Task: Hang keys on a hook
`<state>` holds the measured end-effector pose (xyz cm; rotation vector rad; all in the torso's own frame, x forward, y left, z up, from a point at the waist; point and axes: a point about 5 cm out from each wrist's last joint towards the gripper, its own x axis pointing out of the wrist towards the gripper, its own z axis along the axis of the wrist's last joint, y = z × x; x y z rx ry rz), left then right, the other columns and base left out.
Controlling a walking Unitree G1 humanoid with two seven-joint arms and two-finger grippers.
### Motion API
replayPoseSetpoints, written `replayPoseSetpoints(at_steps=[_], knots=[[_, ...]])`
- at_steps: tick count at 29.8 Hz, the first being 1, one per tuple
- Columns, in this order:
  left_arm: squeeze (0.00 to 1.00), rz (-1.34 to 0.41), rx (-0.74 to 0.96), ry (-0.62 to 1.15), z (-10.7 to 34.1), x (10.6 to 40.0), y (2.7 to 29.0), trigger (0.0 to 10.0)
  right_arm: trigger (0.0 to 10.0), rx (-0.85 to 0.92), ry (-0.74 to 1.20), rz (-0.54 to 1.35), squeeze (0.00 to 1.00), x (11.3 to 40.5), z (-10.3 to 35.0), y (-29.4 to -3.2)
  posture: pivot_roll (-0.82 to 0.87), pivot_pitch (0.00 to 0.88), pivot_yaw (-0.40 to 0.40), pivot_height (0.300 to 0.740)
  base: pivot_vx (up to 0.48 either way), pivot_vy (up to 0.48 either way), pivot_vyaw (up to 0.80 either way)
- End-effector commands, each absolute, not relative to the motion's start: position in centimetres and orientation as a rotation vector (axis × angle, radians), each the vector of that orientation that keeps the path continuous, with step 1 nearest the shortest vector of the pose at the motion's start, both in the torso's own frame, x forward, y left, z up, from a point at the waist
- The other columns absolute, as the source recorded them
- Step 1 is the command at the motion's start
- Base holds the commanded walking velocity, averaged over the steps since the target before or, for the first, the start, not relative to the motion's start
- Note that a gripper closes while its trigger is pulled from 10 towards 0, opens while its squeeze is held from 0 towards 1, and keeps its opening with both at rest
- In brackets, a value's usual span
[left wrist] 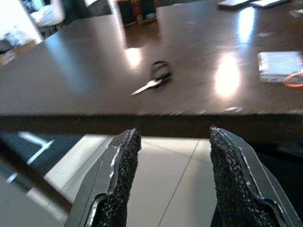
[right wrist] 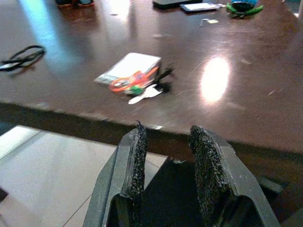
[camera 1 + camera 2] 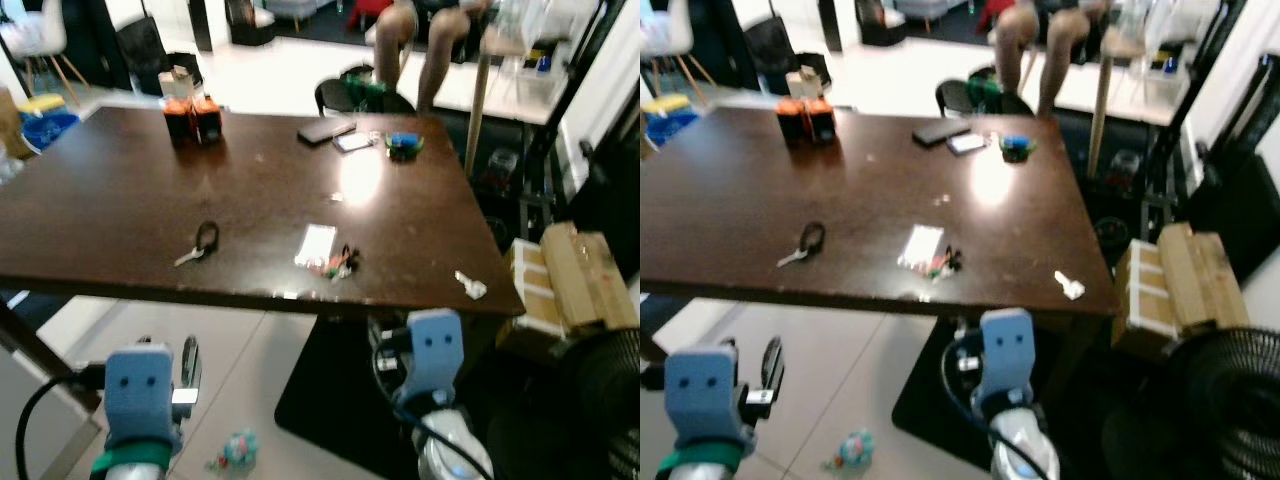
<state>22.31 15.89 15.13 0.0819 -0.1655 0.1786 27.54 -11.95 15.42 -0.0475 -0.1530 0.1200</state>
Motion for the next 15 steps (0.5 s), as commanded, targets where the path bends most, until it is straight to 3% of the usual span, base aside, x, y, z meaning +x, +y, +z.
replayPoseSetpoints(at_steps=[1,15], knots=[[0.00,0.179,0.081,-0.141,14.70,22.16,15.86,10.0,10.0,-0.050,-0.126,0.108,0.00,27.36,14.82,-12.27,-0.13,0.144,0.117,0.740,0.292,0.000,0.00],[0.00,0.174,0.079,-0.140,14.66,22.16,15.88,10.0,10.0,-0.048,-0.125,0.108,0.00,27.34,14.76,-12.26,-0.13,0.140,0.119,0.740,0.253,0.000,0.00]])
